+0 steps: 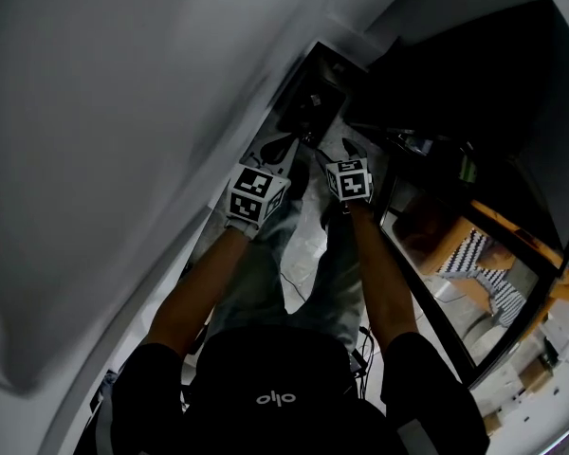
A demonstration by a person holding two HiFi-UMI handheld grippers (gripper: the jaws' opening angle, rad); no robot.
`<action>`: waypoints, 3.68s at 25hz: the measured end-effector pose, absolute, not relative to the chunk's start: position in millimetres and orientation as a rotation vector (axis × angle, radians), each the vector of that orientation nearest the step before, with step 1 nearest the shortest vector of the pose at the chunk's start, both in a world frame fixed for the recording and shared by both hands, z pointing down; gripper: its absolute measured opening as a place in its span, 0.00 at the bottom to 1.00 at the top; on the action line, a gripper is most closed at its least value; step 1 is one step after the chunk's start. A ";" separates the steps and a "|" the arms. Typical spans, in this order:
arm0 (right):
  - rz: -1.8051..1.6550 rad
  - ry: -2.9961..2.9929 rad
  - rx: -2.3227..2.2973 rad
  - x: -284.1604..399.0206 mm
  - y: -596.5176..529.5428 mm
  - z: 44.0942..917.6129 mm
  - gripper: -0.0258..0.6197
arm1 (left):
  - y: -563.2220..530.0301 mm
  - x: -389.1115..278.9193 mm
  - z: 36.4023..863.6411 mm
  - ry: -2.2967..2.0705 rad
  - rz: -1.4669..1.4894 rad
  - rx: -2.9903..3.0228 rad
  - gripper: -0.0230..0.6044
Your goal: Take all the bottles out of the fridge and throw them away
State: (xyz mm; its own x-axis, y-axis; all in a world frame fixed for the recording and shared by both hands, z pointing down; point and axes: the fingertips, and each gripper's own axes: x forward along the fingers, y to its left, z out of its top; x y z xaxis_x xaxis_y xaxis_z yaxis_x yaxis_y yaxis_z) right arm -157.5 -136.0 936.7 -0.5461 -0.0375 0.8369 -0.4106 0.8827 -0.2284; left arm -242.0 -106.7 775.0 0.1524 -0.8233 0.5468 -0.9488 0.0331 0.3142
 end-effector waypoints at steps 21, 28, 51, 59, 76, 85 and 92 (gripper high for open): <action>0.546 -2.407 0.777 -64.4 -163.7 656.8 0.05 | -149.7 -152.2 620.4 -1.551 0.142 2.033 0.05; 0.539 -2.437 0.962 -6.6 -173.9 592.4 0.05 | -178.7 -96.2 558.3 -1.462 0.125 2.194 0.05; 0.480 -2.394 1.333 117.0 -202.2 488.1 0.05 | -206.6 -23.3 459.9 -1.416 0.022 2.355 0.05; 0.497 -2.384 1.374 125.1 -210.6 488.9 0.05 | -214.0 -11.6 455.7 -1.374 0.050 2.411 0.05; 0.593 -2.372 1.279 95.4 -217.3 529.7 0.05 | -205.2 -28.3 474.8 -1.374 0.128 2.377 0.05; 0.594 -2.339 1.175 66.1 -208.9 610.3 0.06 | -183.7 -39.8 531.6 -1.376 0.226 2.316 0.05; 0.587 -2.312 1.170 50.7 -235.9 676.6 0.26 | -187.1 -40.8 583.0 -1.377 0.295 2.302 0.05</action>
